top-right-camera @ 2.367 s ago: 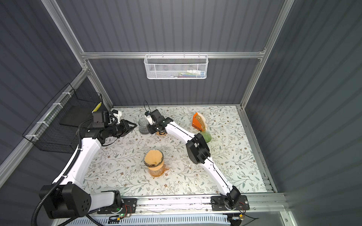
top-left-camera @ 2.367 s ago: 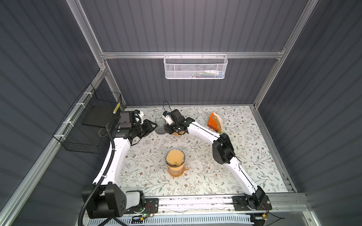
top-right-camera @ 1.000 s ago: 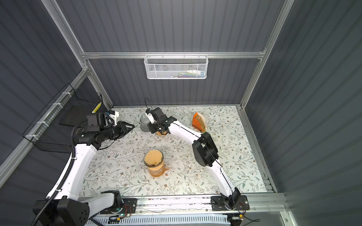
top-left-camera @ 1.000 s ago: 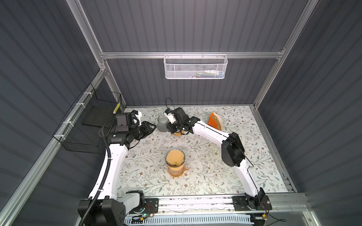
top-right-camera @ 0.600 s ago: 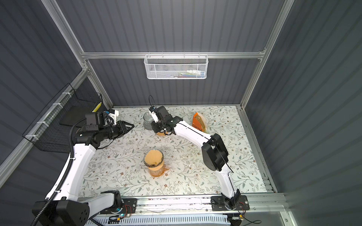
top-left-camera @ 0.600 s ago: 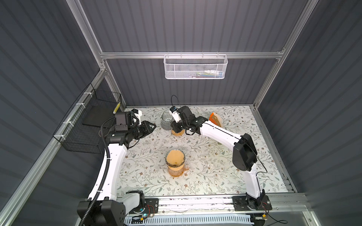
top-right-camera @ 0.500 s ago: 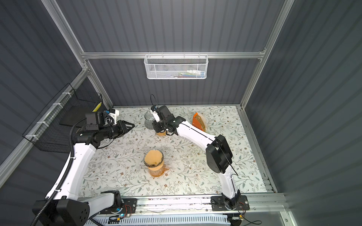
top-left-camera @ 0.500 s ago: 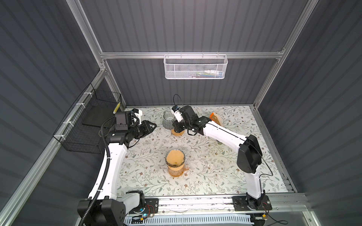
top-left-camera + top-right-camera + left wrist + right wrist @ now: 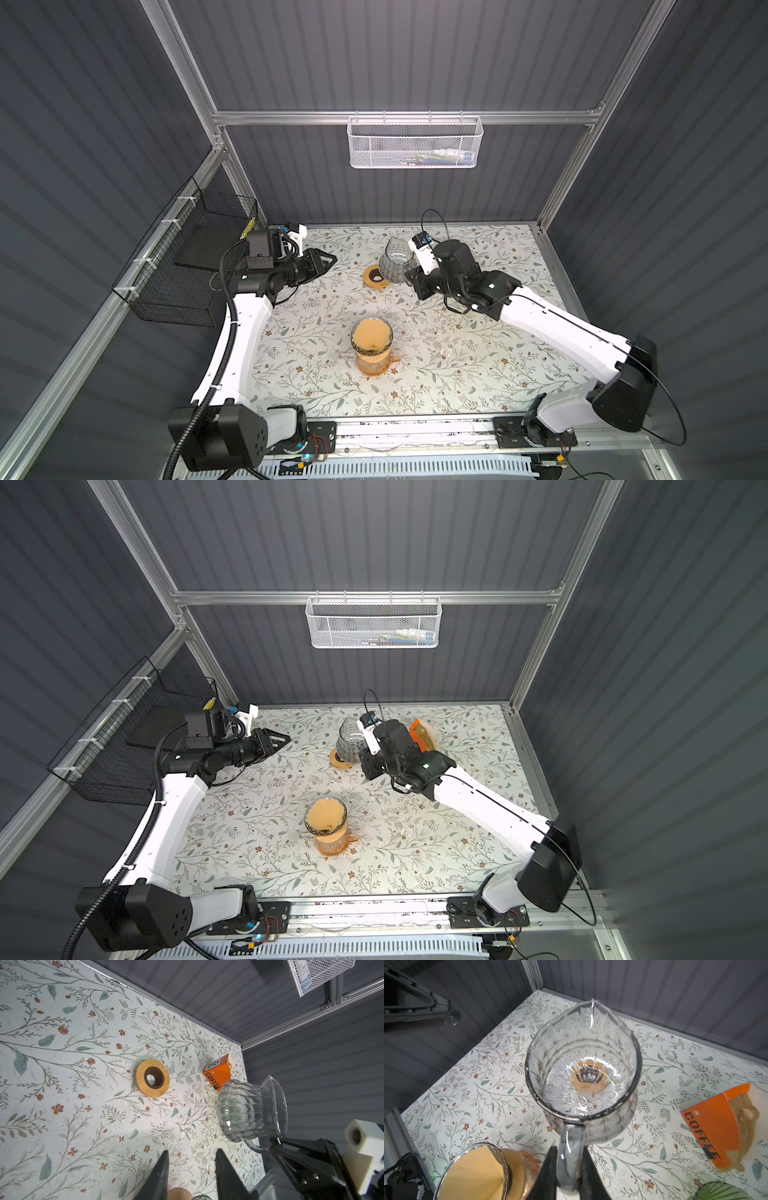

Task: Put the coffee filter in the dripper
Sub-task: 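Lift and carry the glass pitcher toward the robot with the right gripper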

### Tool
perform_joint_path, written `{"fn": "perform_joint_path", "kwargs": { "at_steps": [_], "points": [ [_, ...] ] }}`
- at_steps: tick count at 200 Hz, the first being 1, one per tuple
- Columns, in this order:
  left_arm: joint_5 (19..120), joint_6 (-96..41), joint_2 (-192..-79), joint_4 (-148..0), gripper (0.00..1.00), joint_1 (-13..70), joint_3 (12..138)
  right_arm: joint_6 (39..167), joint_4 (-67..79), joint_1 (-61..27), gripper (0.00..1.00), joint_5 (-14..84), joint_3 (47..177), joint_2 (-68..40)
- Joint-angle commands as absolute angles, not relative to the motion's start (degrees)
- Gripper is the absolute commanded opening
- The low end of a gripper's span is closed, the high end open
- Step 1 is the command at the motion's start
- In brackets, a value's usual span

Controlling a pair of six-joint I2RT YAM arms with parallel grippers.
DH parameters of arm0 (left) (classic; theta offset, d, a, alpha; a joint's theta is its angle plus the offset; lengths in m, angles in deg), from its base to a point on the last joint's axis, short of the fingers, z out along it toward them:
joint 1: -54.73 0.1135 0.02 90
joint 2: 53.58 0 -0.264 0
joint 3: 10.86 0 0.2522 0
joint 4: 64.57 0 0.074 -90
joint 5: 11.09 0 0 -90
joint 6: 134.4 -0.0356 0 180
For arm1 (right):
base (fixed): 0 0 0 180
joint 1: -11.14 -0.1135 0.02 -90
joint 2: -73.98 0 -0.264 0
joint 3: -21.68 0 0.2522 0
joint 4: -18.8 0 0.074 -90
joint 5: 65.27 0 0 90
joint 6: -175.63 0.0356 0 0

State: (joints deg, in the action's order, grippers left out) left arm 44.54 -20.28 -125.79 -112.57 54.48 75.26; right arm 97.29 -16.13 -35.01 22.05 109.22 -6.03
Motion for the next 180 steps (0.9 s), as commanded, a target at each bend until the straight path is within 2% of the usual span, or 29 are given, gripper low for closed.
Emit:
{"fn": "perform_joint_path", "kwargs": {
  "at_steps": [1,57,104,180],
  "points": [
    [43.3,-23.4,-126.1,-112.4,0.38,55.0,75.3,100.2,-16.8,-35.7,0.0,18.8,105.4,0.6],
    [43.0,-19.8,-126.9,-105.0,0.38,53.3,70.4,102.4,-23.6,-39.7,0.0,13.6,97.5,12.3],
    [49.6,-22.2,-129.0,-111.3,0.38,43.5,74.5,105.1,-27.6,-44.8,0.0,9.4,94.8,17.4],
    [53.0,-21.7,-126.0,-115.8,0.38,39.4,72.9,107.6,-31.3,-52.4,0.0,7.1,88.1,22.5]
  ]
}}
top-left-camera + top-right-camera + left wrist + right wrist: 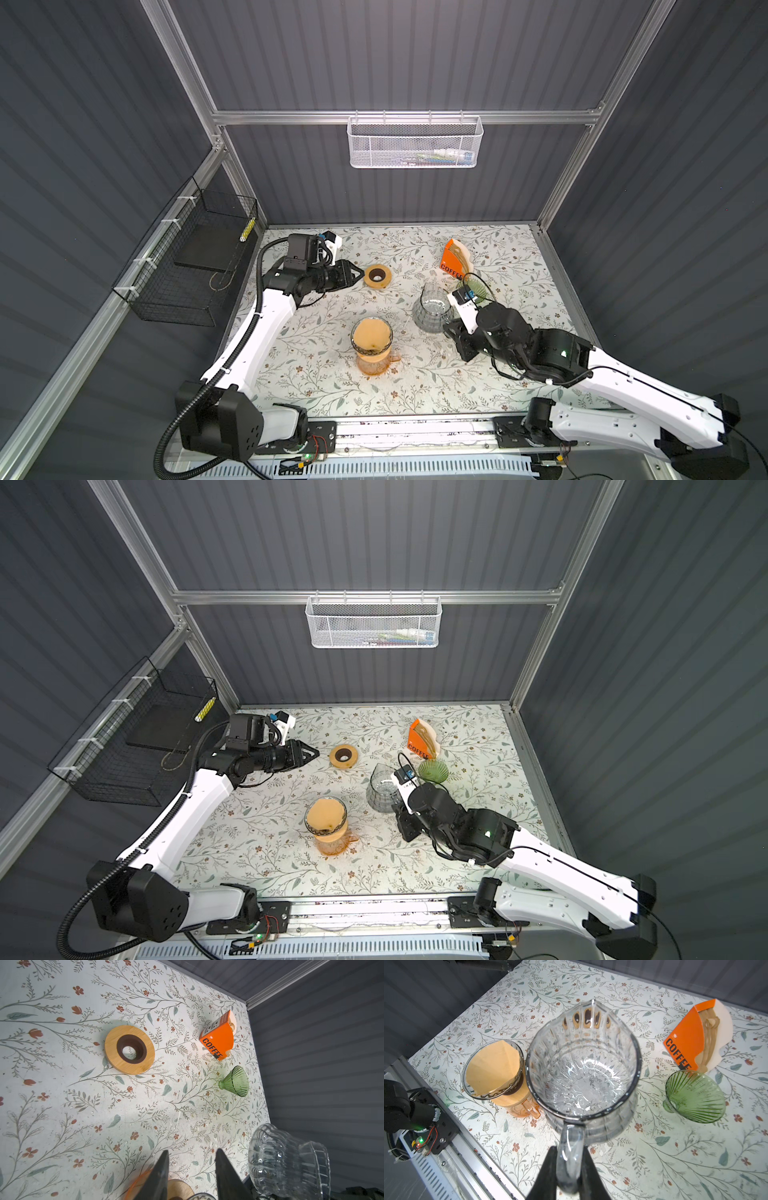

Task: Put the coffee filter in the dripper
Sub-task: 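Lift and carry the glass pitcher toward the robot with the right gripper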

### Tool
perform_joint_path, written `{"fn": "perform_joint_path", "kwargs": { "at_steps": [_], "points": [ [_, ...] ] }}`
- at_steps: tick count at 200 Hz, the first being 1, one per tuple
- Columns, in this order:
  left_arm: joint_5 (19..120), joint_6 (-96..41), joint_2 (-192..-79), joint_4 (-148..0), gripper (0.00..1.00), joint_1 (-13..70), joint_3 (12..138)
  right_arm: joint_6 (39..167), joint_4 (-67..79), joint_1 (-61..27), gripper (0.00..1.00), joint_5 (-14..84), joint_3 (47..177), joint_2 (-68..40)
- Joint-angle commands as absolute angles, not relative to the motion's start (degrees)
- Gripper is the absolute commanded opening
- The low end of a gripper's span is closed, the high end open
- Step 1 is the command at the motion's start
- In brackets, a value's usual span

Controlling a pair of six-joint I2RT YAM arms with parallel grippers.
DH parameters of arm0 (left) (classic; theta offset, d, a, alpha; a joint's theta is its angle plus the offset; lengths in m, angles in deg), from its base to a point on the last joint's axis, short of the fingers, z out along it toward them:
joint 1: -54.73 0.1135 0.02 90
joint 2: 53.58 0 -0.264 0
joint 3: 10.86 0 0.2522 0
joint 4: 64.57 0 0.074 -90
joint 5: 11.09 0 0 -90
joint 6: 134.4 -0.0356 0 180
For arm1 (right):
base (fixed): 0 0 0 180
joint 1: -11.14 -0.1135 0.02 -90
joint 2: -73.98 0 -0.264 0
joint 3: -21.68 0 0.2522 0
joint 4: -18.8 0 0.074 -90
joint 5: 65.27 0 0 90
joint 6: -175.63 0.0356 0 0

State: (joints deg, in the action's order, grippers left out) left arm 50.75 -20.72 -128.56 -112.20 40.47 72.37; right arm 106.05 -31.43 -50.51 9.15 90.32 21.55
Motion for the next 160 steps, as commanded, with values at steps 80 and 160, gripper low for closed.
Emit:
{"fn": "perform_joint_path", "kwargs": {
  "at_steps": [80,160],
  "points": [
    [55.0,-22.5,-123.8,-117.5,0.38,35.9,69.3,113.7,-26.3,-56.9,0.0,4.5,78.1,24.5],
    [55.7,-23.0,-122.4,-118.3,0.38,35.4,68.9,119.5,-23.7,-62.5,0.0,1.3,73.9,20.2]
  ]
}}
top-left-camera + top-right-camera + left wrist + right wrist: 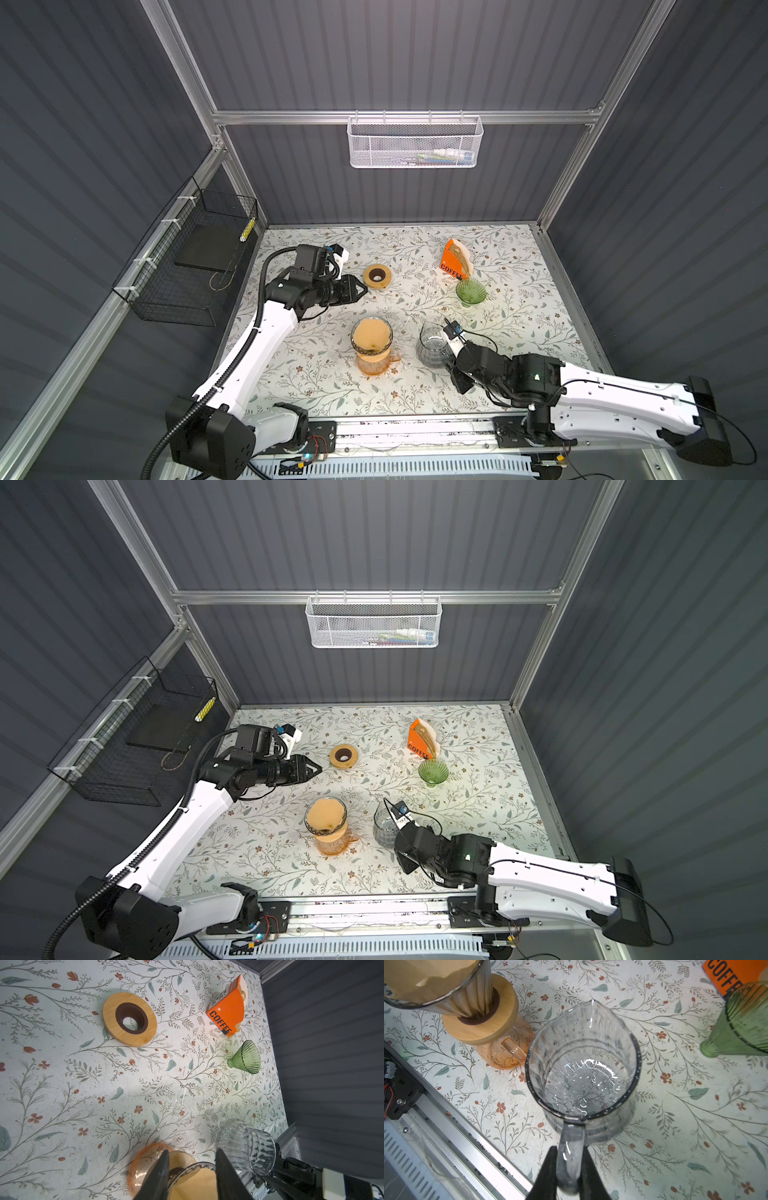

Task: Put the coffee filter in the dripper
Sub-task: 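Lift and carry the glass pitcher toward the robot with the right gripper, then lower the glass pitcher beside the pink pitcher with the right gripper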

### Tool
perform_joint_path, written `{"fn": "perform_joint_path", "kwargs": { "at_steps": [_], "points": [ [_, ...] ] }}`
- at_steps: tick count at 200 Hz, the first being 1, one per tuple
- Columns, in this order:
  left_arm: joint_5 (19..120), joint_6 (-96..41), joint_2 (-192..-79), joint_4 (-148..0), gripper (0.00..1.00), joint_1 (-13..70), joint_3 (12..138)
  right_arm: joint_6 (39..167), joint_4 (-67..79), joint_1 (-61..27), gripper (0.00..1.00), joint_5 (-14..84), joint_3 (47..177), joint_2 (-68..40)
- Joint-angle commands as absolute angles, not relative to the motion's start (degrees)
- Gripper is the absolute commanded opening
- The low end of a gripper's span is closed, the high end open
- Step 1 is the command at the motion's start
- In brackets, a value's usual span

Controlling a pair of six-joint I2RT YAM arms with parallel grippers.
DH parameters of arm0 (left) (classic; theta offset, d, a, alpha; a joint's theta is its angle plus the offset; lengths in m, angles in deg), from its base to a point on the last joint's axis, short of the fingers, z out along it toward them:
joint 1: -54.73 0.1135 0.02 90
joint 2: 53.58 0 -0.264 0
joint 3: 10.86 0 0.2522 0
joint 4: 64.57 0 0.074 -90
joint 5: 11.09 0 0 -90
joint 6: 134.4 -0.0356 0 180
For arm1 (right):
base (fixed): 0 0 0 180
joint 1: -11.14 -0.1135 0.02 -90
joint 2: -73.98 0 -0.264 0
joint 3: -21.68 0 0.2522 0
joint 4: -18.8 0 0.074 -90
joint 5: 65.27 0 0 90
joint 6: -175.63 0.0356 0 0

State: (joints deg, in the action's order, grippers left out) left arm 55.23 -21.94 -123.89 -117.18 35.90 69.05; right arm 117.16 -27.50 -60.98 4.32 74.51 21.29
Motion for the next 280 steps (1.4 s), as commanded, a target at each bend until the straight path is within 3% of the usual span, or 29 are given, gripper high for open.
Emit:
{"fn": "perform_joint_path", "kwargs": {
  "at_steps": [1,280],
  "points": [
    [55.7,-23.0,-122.4,-118.3,0.38,35.4,68.9,119.5,-23.6,-62.6,0.0,1.3,73.8,20.1],
    [57.4,-22.1,-124.5,-116.4,0.38,34.9,68.7,124.0,-11.5,-63.0,0.0,3.1,65.6,13.8]
  ]
}}
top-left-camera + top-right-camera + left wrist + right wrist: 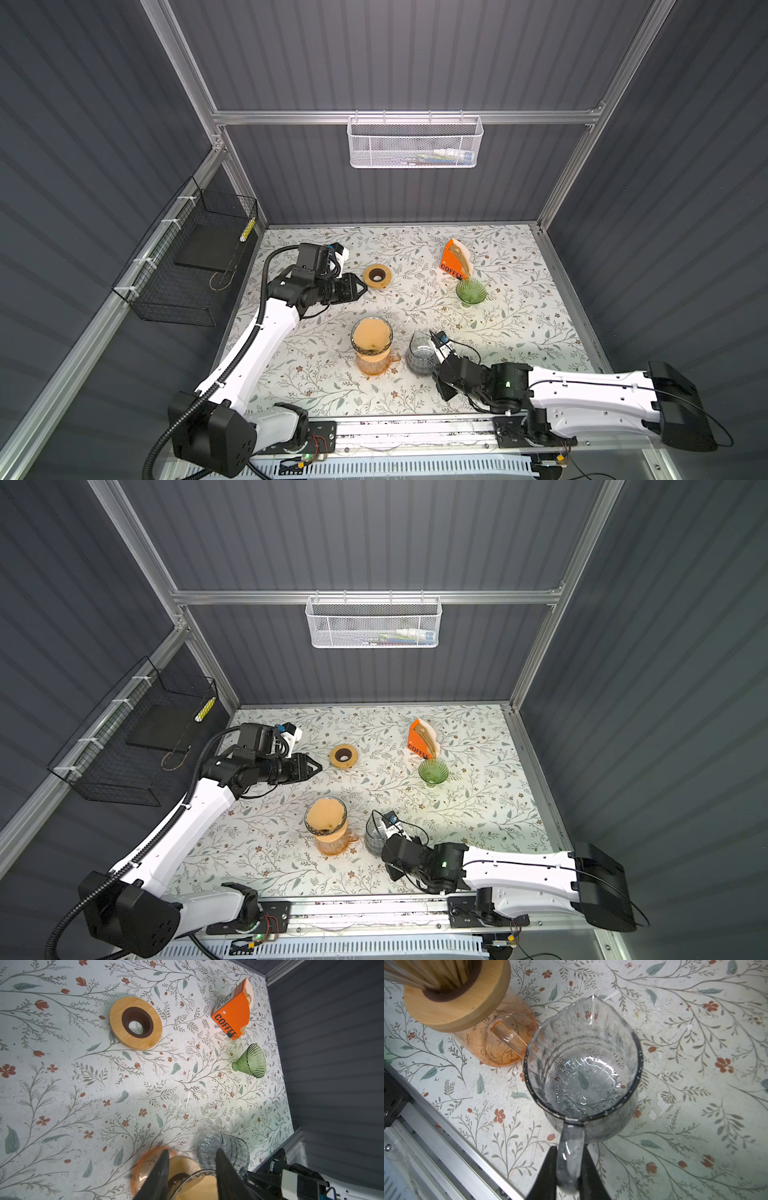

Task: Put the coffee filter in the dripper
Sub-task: 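Lower the glass pitcher beside the pink pitcher with the right gripper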

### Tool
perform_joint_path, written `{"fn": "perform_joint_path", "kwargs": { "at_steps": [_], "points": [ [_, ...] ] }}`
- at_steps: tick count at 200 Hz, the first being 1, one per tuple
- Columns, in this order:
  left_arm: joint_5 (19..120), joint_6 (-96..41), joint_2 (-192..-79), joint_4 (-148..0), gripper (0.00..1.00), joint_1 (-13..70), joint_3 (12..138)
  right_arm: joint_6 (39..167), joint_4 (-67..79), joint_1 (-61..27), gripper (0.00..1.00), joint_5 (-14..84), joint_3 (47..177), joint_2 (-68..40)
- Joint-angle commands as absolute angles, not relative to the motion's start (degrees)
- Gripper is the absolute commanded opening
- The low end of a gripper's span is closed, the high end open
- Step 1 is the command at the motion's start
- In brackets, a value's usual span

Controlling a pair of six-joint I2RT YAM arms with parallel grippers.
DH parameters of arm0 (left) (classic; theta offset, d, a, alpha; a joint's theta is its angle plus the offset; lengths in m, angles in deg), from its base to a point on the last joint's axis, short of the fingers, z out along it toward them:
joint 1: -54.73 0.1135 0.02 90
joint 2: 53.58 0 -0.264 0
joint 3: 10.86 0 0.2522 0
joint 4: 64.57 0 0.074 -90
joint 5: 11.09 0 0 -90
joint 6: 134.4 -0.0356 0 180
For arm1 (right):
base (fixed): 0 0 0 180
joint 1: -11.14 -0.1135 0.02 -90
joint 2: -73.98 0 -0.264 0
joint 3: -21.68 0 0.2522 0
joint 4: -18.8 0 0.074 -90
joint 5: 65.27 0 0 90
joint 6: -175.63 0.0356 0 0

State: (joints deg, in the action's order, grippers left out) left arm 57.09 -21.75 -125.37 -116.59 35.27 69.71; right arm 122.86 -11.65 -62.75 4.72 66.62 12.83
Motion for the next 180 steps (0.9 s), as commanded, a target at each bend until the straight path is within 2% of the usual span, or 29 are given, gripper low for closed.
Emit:
{"fn": "perform_joint_path", "kwargs": {
  "at_steps": [1,58,86,180],
  "points": [
    [57.4,-22.1,-124.5,-116.4,0.38,34.9,68.6,124.1,-11.5,-63.0,0.0,3.0,65.5,13.8],
    [57.2,-21.5,-124.6,-116.0,0.39,34.7,68.7,124.7,-13.7,-63.0,0.11,1.5,65.2,14.4],
    [57.2,-21.5,-124.9,-115.9,0.39,34.6,68.9,124.9,-14.1,-63.0,0.23,0.8,65.1,14.7],
    [57.5,-22.4,-126.2,-117.5,0.39,34.4,70.2,127.1,-16.7,-63.0,0.34,-0.7,65.0,16.1]
  ]
}}
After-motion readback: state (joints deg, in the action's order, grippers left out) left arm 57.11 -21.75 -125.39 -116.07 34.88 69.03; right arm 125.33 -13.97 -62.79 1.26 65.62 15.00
